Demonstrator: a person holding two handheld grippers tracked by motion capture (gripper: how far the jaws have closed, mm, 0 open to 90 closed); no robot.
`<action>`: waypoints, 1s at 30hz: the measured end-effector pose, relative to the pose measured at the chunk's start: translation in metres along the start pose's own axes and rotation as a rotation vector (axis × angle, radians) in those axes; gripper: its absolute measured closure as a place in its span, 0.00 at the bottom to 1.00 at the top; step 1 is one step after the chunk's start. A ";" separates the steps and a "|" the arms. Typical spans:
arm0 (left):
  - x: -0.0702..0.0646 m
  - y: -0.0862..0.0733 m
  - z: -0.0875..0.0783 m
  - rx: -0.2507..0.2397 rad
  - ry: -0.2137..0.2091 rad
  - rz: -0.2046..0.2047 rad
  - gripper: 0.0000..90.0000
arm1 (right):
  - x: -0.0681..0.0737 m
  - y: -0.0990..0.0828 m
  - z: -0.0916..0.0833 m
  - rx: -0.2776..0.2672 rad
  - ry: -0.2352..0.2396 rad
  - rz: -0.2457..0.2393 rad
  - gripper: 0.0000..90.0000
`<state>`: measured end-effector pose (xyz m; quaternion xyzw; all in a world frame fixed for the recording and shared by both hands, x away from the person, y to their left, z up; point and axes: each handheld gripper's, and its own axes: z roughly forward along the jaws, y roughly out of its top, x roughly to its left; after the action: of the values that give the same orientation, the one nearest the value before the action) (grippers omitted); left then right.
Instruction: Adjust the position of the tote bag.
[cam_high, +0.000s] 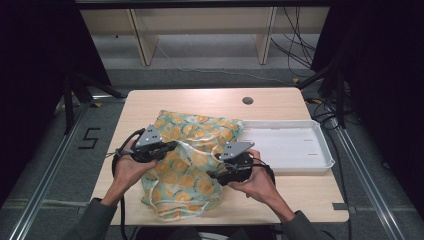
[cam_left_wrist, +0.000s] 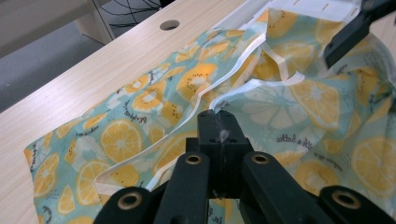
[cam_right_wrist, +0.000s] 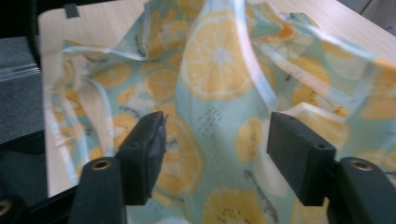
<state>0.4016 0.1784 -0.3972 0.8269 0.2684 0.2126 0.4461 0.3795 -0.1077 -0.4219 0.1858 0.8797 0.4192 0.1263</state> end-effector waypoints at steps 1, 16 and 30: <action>0.001 0.002 0.001 -0.002 0.002 0.002 1.00 | 0.001 0.000 0.003 0.005 -0.010 -0.010 0.39; 0.009 0.012 0.006 -0.061 -0.006 -0.022 1.00 | -0.014 0.005 0.015 0.058 -0.103 -0.084 1.00; 0.004 -0.002 0.016 0.002 -0.002 0.011 0.68 | -0.073 0.023 0.002 -0.079 -0.220 0.003 1.00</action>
<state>0.4141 0.1720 -0.4067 0.8291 0.2634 0.2138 0.4444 0.4510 -0.1247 -0.4004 0.2271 0.8428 0.4310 0.2286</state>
